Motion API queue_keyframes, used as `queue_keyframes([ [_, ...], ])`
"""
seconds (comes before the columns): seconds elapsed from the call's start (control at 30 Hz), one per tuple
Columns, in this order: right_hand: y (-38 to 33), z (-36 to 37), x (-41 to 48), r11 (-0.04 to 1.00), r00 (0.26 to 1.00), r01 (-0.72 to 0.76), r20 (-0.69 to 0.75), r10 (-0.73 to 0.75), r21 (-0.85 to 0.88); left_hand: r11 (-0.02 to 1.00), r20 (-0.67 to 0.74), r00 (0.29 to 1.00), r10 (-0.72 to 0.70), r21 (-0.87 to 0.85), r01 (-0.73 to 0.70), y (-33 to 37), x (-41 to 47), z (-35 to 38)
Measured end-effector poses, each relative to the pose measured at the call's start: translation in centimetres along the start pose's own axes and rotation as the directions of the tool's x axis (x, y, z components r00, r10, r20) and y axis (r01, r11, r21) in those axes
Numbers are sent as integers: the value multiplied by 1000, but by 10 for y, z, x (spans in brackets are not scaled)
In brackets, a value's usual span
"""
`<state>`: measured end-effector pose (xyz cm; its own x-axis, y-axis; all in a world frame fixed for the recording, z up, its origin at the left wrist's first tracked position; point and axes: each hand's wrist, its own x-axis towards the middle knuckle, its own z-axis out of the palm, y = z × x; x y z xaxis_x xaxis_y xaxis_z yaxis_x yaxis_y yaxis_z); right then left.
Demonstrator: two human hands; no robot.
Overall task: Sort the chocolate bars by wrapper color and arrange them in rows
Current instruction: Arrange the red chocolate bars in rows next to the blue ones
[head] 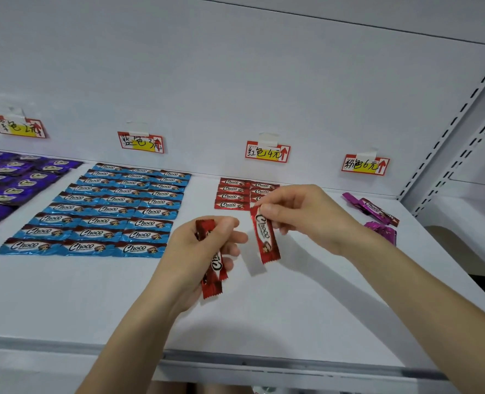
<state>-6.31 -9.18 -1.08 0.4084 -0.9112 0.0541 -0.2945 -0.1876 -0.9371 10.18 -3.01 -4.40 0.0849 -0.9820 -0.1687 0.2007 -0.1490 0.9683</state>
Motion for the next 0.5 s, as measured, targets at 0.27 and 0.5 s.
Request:
queue_keyframes([
  [0.27,9,10,-10,952,960,176,-169,-222,-252,997,-130,991,-28,-73,18,-4,12,12],
  [0.5,32,8,-10,532,827,397,40,-561,-748,977,-113,983,-144,-176,123,-7,19,24],
])
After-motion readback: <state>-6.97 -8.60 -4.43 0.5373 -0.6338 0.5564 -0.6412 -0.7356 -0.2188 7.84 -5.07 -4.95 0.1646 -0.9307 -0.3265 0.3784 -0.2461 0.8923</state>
